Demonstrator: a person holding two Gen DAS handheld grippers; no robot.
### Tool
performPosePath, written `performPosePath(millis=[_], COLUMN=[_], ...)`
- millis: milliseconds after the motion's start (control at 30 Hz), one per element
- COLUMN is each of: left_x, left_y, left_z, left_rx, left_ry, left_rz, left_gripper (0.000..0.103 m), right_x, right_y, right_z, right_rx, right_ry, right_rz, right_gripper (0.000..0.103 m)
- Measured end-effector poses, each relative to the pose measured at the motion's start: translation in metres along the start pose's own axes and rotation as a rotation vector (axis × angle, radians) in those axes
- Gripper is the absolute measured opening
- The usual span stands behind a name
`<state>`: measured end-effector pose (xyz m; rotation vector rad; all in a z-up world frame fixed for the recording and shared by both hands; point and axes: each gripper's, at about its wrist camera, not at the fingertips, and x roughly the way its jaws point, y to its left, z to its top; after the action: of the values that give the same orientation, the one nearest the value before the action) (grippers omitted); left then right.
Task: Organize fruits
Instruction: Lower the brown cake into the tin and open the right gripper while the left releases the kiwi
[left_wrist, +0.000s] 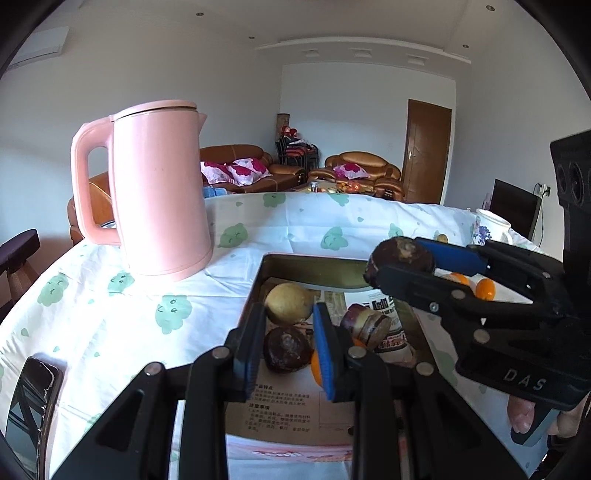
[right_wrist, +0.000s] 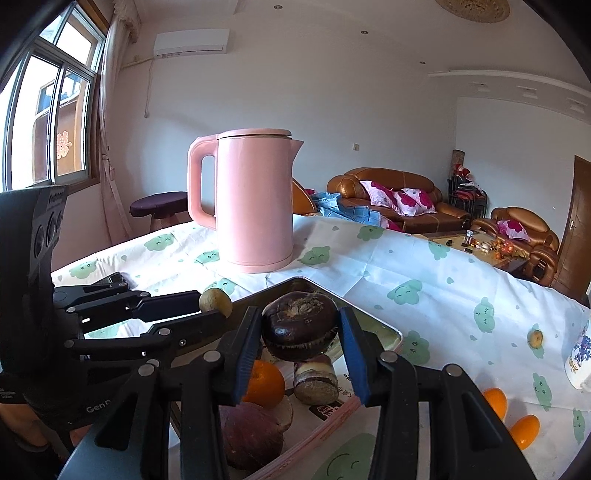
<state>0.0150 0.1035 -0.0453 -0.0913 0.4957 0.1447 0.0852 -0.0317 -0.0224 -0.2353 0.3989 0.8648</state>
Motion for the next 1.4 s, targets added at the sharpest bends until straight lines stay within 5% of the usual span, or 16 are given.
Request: performPosePath(millis=[900,1400], left_x=[0.022,0.022], left_y=[0.005,0.008], left_z=[-0.003,-0.004], left_rx=[-0.004,-0.011], left_ry=[0.150,0.163], left_rz=[-0.046,-0.054], left_gripper=[0.028,0.027], right_x=[0.033,0.045], right_y=[-0.008,-0.006], right_z=[-0.011,-0.013], right_rx=[0.050,0.044], right_ry=[0.116,0.183], right_rz=[0.040,0.072], right_gripper=[0.045,0.045])
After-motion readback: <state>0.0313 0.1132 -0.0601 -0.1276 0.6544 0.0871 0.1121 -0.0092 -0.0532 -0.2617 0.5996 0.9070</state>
